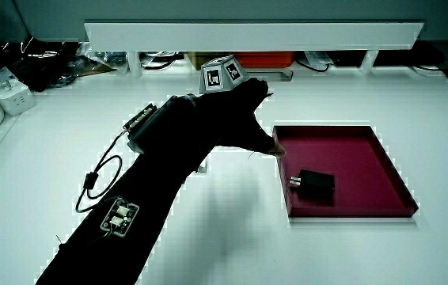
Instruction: Pick charger from plate
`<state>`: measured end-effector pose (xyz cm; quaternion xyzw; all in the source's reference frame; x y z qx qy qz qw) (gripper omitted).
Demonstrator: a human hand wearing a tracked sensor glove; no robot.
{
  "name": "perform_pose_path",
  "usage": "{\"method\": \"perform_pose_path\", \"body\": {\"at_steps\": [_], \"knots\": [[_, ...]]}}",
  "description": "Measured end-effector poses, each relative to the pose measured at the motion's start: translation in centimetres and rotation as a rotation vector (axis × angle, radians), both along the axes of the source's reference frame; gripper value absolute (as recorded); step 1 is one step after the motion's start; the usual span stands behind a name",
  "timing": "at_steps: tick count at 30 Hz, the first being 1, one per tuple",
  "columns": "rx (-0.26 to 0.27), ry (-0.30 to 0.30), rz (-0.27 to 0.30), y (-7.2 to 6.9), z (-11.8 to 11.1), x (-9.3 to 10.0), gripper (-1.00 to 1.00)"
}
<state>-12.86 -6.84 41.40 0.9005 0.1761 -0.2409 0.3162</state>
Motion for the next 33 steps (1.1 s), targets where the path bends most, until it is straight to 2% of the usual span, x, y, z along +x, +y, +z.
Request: {"method": "perform_pose_path", "body": {"at_steps": [2, 5, 7, 9, 11, 12, 13, 14, 15, 20, 22, 25, 27, 28, 30, 33], "knots": [[-0.003, 0.022, 0.002, 0.0, 0.2, 0.4, 0.00], [0.040, 0.072, 0.067, -0.1, 2.1, 1.2, 0.00], [0.043, 0.036, 0.073, 0.1, 2.2, 2.1, 0.00], [0.050, 0.068, 0.104, 0.3, 3.4, 2.9, 0.00], [0.020, 0.019, 0.082, 0.8, 2.8, 3.8, 0.00], [0.036, 0.034, 0.107, 0.8, 3.8, 4.1, 0.00], [0.052, -0.004, 0.120, 1.0, 3.5, 4.6, 0.00], [0.032, -0.025, 0.108, 1.1, 3.1, 5.0, 0.00], [0.013, -0.027, 0.100, 1.2, 3.2, 5.2, 0.00], [0.013, -0.036, 0.125, 1.5, 5.3, 6.3, 0.00], [-0.008, -0.029, 0.130, 1.6, 6.2, 6.9, 0.00], [-0.004, -0.018, 0.149, 1.9, 7.3, 7.8, 0.00], [-0.012, -0.031, 0.150, 2.0, 7.3, 8.5, 0.00], [-0.005, -0.018, 0.169, 2.0, 8.1, 8.9, 0.00], [-0.007, -0.062, 0.169, 2.3, 7.1, 9.6, 0.00], [-0.027, -0.069, 0.173, 2.7, 8.0, 10.2, 0.00]]}}
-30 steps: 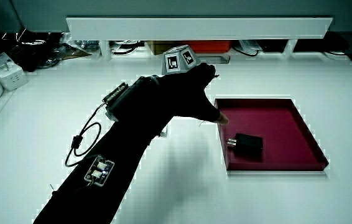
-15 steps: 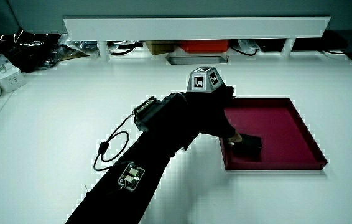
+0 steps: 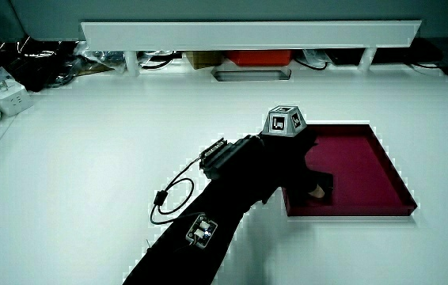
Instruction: Pick charger from plate
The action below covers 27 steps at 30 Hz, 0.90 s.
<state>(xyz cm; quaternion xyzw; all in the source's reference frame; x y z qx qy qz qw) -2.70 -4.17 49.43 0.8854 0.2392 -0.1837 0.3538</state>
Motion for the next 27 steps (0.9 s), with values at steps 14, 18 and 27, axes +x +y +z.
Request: {"method": "perform_pose_path", "body": {"at_steps": [14, 18, 27], "knots": [[-0.044, -0.026, 0.029, 1.5, 3.3, 2.2, 0.00], [-0.052, -0.029, 0.030, 1.6, 3.9, 2.4, 0.00], [-0.053, -0.009, 0.030, 1.6, 3.9, 2.4, 0.18]]}}
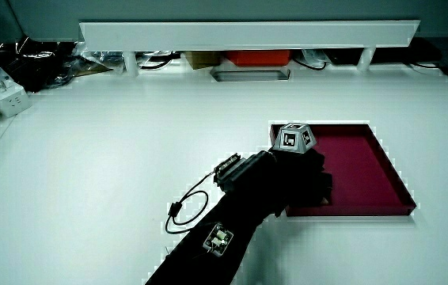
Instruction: Pick charger from plate
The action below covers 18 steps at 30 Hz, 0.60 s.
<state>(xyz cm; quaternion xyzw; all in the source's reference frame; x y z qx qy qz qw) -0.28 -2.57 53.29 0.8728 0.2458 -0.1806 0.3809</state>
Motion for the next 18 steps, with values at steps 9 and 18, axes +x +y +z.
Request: {"method": "perform_pose_path", "body": {"at_steps": [9, 18], "knots": [[0.085, 0.084, -0.021, 0.14, -1.31, -0.46, 0.71], [0.084, 0.098, -0.027, 0.20, -1.48, -0.39, 1.00]]}}
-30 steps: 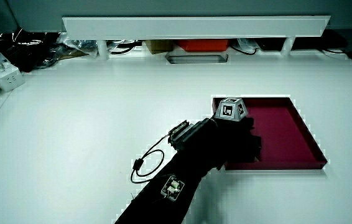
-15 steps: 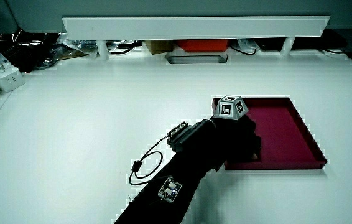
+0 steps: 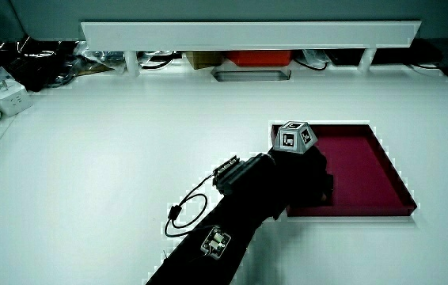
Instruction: Pick charger from plate
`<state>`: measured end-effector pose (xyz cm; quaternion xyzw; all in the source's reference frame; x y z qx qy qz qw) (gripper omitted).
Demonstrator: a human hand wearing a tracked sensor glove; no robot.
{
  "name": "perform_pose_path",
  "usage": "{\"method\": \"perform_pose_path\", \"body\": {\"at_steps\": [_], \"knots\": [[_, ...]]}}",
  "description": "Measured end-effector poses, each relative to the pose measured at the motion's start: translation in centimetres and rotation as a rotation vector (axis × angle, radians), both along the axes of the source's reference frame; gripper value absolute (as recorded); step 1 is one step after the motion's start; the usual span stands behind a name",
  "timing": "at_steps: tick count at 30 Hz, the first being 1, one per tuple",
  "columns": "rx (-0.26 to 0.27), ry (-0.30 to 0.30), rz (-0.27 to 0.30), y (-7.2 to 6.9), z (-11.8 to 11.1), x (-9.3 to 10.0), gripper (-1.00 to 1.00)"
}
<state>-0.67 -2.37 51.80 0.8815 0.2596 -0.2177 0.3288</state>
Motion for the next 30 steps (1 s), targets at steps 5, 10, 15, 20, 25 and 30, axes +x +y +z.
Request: {"method": "perform_pose_path", "body": {"at_steps": [5, 10, 15, 20, 25, 30], "knots": [[0.021, 0.005, 0.007, 0.2, -0.1, 0.0, 1.00], [0.038, 0.022, 0.005, 0.1, -1.3, -0.2, 1.00], [0.097, 0.048, 0.010, -0.4, -3.5, -0.7, 1.00], [0.157, 0.090, -0.006, -0.7, -5.5, -2.1, 1.00], [0.265, 0.124, 0.010, -1.5, -7.1, -4.0, 1.00], [0.331, 0.142, -0.012, -1.4, -8.8, -6.8, 1.00]]}}
